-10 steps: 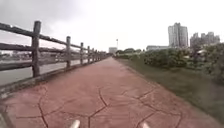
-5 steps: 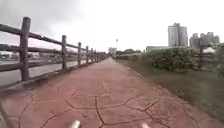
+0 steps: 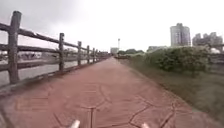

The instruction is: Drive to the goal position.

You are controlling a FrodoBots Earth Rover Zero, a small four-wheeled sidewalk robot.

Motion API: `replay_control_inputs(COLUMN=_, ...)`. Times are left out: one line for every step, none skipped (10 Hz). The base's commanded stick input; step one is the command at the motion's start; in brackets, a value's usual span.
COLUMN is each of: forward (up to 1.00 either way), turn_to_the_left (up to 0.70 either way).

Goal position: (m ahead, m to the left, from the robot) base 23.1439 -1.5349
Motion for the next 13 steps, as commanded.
replay_control_inputs(forward=0.70, turn_to_the_left=0.00)
replay_control_inputs(forward=0.70, turn_to_the_left=0.00)
replay_control_inputs(forward=0.70, turn_to_the_left=0.00)
replay_control_inputs(forward=0.70, turn_to_the_left=0.00)
replay_control_inputs(forward=0.70, turn_to_the_left=0.00)
replay_control_inputs(forward=0.70, turn_to_the_left=0.01)
replay_control_inputs(forward=0.70, turn_to_the_left=0.02)
replay_control_inputs(forward=0.70, turn_to_the_left=0.10)
replay_control_inputs(forward=0.70, turn_to_the_left=0.35)
replay_control_inputs(forward=0.70, turn_to_the_left=0.26)
replay_control_inputs(forward=0.70, turn_to_the_left=0.07)
replay_control_inputs(forward=0.70, turn_to_the_left=0.00)
replay_control_inputs(forward=0.70, turn_to_the_left=0.00)
